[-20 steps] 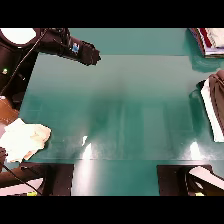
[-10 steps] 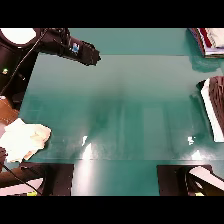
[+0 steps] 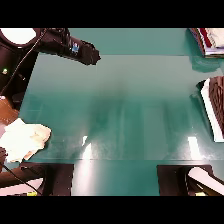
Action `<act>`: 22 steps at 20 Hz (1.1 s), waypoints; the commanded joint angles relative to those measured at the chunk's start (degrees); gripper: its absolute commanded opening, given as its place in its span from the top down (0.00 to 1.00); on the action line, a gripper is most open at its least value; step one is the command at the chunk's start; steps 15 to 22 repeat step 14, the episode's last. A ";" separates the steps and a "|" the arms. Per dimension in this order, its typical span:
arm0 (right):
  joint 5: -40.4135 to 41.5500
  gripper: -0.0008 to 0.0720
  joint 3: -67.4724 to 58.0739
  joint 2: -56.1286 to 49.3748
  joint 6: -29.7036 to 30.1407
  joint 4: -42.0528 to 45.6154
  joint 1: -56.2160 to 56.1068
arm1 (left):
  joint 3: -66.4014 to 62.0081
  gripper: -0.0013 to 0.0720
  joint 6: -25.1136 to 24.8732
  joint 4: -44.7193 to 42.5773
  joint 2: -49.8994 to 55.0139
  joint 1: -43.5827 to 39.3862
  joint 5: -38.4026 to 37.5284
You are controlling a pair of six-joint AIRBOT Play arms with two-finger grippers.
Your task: Fold the shirts.
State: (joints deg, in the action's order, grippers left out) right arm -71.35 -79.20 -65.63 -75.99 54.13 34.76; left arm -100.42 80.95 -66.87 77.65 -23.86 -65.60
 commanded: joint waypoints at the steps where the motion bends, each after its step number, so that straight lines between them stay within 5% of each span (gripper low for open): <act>1: 0.07 0.14 -3.06 0.02 -0.04 -9.38 -15.85 | -0.02 0.95 0.02 0.04 0.02 -0.04 -0.22; 4: 2.29 0.58 -3.67 0.02 -0.02 -9.31 -28.15 | -0.02 0.95 0.02 0.04 0.02 -0.04 0.55; 6: 3.04 0.96 -3.67 0.02 0.00 -9.03 -33.92 | -0.02 0.95 0.02 0.04 0.02 -0.04 0.55; 22: 2.25 0.96 -3.67 0.02 0.04 -9.05 -39.87 | -0.02 0.95 0.02 0.04 0.02 -0.04 0.55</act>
